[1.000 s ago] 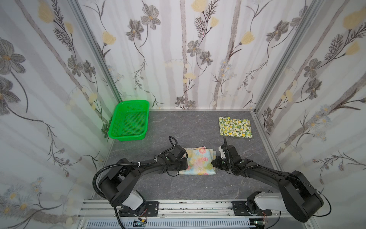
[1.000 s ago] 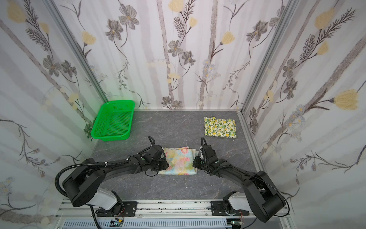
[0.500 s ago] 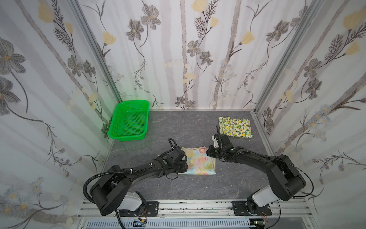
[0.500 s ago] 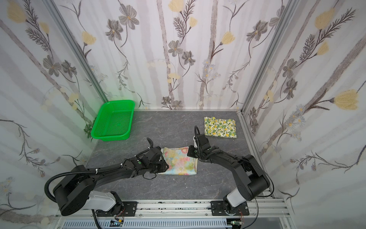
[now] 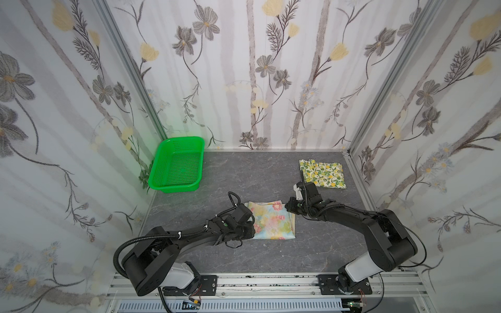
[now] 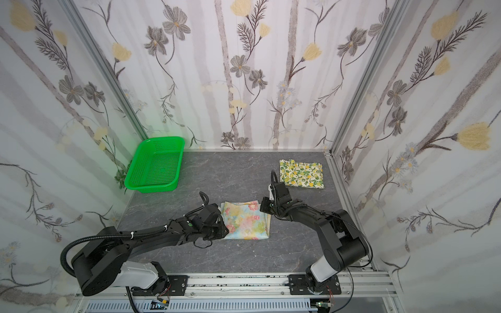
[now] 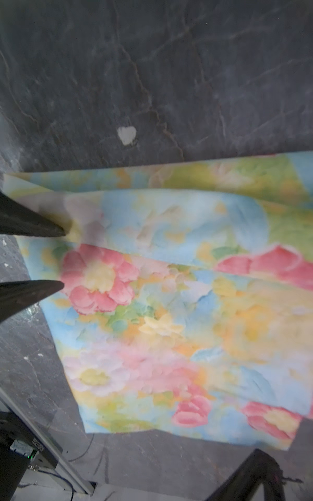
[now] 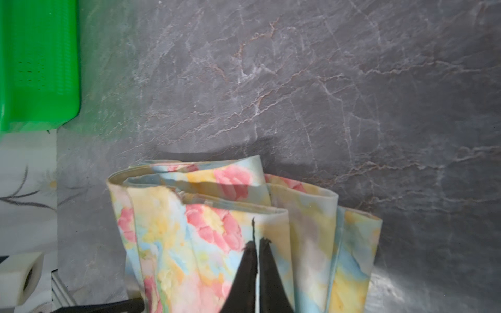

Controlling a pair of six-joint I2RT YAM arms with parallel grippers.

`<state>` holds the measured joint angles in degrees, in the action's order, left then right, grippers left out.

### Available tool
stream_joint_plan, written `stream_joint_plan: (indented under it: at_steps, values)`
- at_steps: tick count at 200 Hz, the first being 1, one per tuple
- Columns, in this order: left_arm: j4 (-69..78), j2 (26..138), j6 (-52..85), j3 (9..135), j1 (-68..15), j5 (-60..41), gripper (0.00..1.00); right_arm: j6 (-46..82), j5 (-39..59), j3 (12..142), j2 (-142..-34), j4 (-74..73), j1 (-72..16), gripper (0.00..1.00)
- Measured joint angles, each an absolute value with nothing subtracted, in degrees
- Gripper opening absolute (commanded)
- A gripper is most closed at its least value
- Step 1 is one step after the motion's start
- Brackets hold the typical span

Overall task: Fold and stack the skirts
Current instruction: 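Press the floral bundle flat with both grippers, squaring its edges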

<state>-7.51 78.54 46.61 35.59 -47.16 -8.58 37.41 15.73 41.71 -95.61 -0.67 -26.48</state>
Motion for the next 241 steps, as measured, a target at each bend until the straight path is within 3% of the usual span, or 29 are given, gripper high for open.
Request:
stream_joint_plan:
  at_steps: [23,47,133,241]
  values:
    - [-7.5,78.5,46.5,39.1,-47.2,-8.6,0.32,37.2,17.6,36.3,-88.8,0.1,-25.5,0.71]
    - [-7.3,81.6,45.0,43.6,-47.2,-8.6,0.31,37.0,20.4,31.7,-84.7,0.6,-24.3,0.75]
    - [-6.7,101.4,41.7,60.4,-47.7,-9.1,0.24,35.9,28.0,26.3,-85.2,-0.9,-21.3,0.78]
    - [-4.6,108.3,40.5,61.8,-48.0,-11.3,0.21,35.4,33.8,24.6,-88.1,-8.0,-19.5,0.77]
